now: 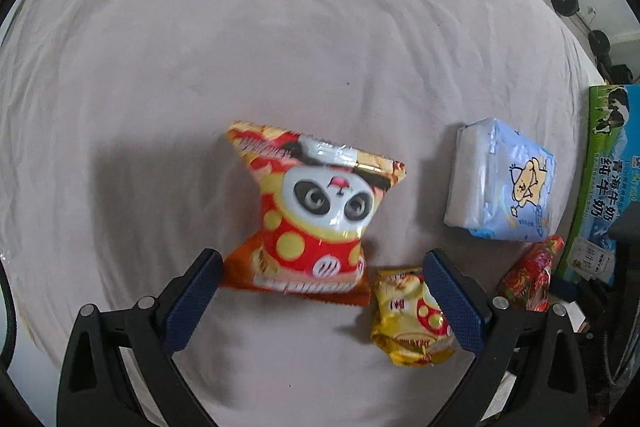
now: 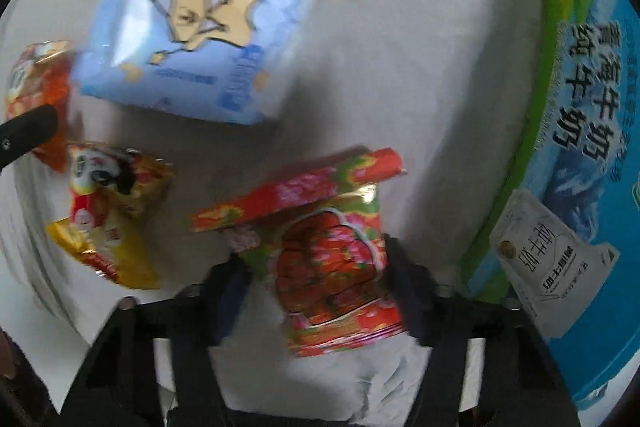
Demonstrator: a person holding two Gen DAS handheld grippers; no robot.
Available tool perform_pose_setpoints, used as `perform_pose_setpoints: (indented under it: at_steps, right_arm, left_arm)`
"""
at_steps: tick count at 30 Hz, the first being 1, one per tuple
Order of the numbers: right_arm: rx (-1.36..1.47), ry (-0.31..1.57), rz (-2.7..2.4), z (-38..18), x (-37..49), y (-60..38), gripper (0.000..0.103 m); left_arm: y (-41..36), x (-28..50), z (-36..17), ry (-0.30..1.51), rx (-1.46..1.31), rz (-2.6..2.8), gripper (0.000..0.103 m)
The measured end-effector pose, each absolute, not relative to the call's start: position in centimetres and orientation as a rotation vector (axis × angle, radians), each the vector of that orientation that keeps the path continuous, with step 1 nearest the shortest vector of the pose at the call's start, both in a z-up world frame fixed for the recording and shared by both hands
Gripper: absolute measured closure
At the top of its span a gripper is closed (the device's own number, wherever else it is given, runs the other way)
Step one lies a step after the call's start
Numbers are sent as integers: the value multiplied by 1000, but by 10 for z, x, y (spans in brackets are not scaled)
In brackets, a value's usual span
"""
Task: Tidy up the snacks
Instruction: 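Grasp the orange pack with the left tool while the right tool grasps the red-green pack, then carry both packs into the box and open both tools to release them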
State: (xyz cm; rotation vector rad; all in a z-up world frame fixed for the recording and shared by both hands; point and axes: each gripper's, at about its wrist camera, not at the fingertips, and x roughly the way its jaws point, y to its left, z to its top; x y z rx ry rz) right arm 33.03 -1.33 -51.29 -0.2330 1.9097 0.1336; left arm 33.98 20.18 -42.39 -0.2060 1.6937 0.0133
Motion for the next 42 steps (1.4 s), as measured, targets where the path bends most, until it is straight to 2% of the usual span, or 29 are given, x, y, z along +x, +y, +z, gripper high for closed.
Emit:
perform_pose_setpoints:
  at_steps: [2, 5, 6, 9, 11, 13, 26, 33, 35, 42]
  right_arm:
    - [-177, 1908, 113, -511, 331, -19, 45]
    - [-44, 1928, 122, -508, 332, -26, 50]
    - [7, 1927, 123, -506, 334, -30, 50]
    - [54, 1906, 118, -500, 340, -37, 47]
    - [72, 1909, 123, -498, 341, -41, 42]
    - [60, 1920, 118, -497, 343, -41, 42]
    - [-55, 1908, 64, -501, 338, -22, 42]
    - [-90, 1878, 56, -490, 334, 5, 54]
    - [-94, 1876, 62, -486, 336, 4, 56]
    - [-110, 1854, 76, -481, 314, 10, 57]
  left_arm:
    - [201, 342, -428, 1696, -190, 16, 1]
    - [203, 343, -434, 1690, -176, 12, 17]
    - [202, 344, -436, 1692, -167, 13, 26]
    - [203, 346, -445, 1711, -150, 15, 40]
    - [205, 345, -451, 1718, -143, 19, 42]
    - [209, 342, -454, 1715, -153, 24, 48]
    - [216, 318, -465, 1694, -123, 82, 48]
    - [213, 316, -465, 1677, -131, 101, 53]
    - [194, 314, -464, 1669, -130, 107, 54]
    - [198, 302, -442, 1650, -117, 128, 59]
